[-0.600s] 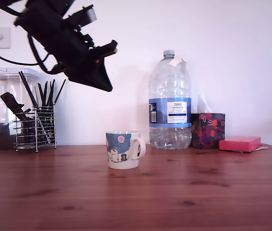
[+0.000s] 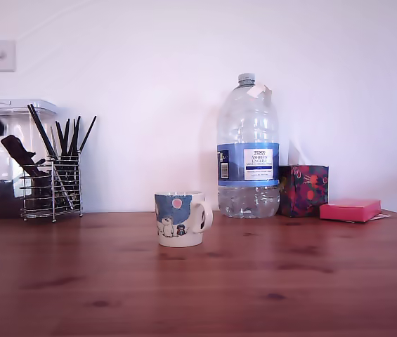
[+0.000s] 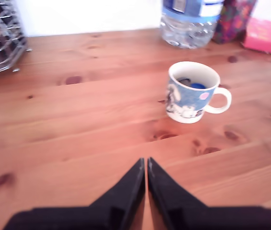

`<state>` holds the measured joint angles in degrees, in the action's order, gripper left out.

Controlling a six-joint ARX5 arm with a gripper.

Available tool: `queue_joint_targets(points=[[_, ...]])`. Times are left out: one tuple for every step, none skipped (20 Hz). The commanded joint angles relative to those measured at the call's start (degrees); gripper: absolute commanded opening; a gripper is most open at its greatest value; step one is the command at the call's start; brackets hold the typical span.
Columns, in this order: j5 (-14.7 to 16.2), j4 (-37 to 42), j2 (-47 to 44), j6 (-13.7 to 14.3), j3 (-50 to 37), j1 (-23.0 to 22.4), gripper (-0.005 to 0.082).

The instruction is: Pick up the coffee capsules from the table one by one and drop them inside the nearest coffee cup

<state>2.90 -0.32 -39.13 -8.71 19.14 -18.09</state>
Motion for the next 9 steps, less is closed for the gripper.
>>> queue_joint_targets(points=[[-1.4, -2.4, 5.4, -0.5, -2.3, 0.1, -0.0019], [-2.1, -4.2, 9.1, -0.5, -3.3, 0.1, -0.0019], [-2.2, -6.4, 12.9, -0.5, -3.9, 0.1, -0.0019], [-3.1, -9.6, 16.5, -0.5, -4.0, 0.1, -0.0019], [-4.0, -12.2, 19.6, -0.7, -4.0, 0.1, -0.0019], [-4.9, -14.4, 22.6, -1.5, -4.0, 0.1, -0.0019], [-4.9, -16.2, 25.1, -2.1, -4.0, 0.1, -0.0019], [-5.0, -17.6, 27.2, -3.0, -4.0, 0.1, -0.0019], [-5.0, -18.4, 28.7, -3.3, -4.0, 0.1, -0.0019]])
